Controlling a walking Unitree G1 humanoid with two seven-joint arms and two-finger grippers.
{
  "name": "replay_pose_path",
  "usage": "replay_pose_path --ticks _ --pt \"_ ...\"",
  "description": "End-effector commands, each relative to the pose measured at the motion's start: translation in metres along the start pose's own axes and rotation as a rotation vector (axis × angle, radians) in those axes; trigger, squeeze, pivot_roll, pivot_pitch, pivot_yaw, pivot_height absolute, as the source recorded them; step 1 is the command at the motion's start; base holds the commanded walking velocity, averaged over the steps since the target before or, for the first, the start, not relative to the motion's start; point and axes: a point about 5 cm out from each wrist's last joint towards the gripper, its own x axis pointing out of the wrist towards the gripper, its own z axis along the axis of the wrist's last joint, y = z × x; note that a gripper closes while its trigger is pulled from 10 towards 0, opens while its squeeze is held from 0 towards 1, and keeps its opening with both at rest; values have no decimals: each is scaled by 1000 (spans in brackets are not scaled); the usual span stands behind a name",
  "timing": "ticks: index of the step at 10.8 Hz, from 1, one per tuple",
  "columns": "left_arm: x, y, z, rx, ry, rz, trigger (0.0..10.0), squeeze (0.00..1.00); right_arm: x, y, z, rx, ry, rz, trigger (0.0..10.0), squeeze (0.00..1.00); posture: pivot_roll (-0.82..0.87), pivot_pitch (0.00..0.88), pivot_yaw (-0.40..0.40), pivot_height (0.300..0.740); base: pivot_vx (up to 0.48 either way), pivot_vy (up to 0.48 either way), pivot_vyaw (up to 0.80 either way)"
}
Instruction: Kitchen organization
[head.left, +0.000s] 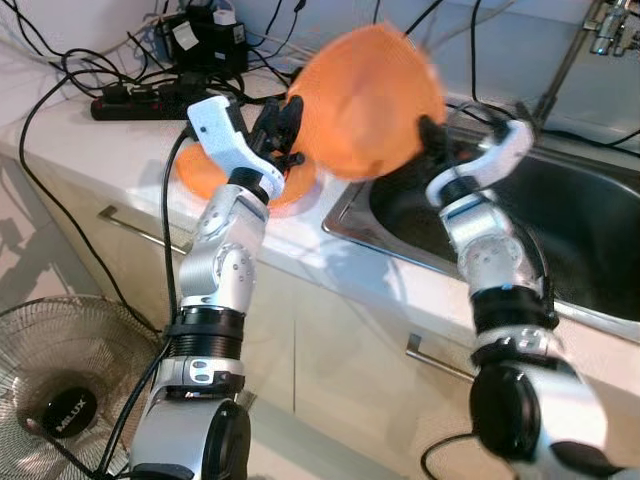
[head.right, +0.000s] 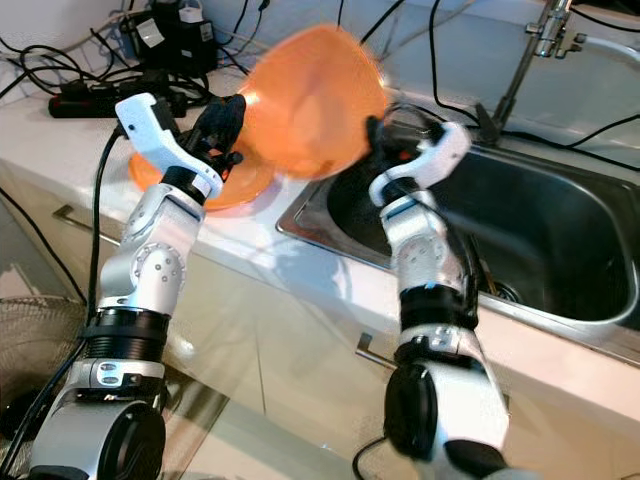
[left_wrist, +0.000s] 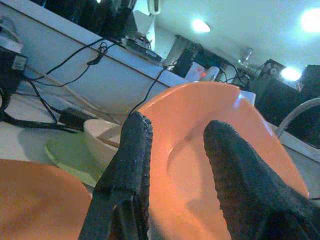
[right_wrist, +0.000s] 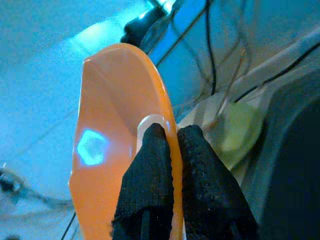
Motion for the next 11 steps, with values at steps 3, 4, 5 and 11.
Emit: replay_pose_path --ticks 3,4,5,11 --pt "0 -5 3 19 -3 -26 10000 0 7 1 48 85 -214 -16 0 0 201 6 -36 725 0 0 0" --pt "-1 -5 3 40 2 -30 10000 0 4 -6 63 80 -291 -46 0 0 201 6 -36 725 0 0 0" --pt "-3 -6 2 65 8 -39 10000 0 2 -9 71 50 -323 -59 0 0 201 6 -35 725 0 0 0" --pt "-46 -4 -38 230 340 -274 10000 0 -18 -20 106 -703 -483 -300 10000 0 206 15 -32 725 0 0 0"
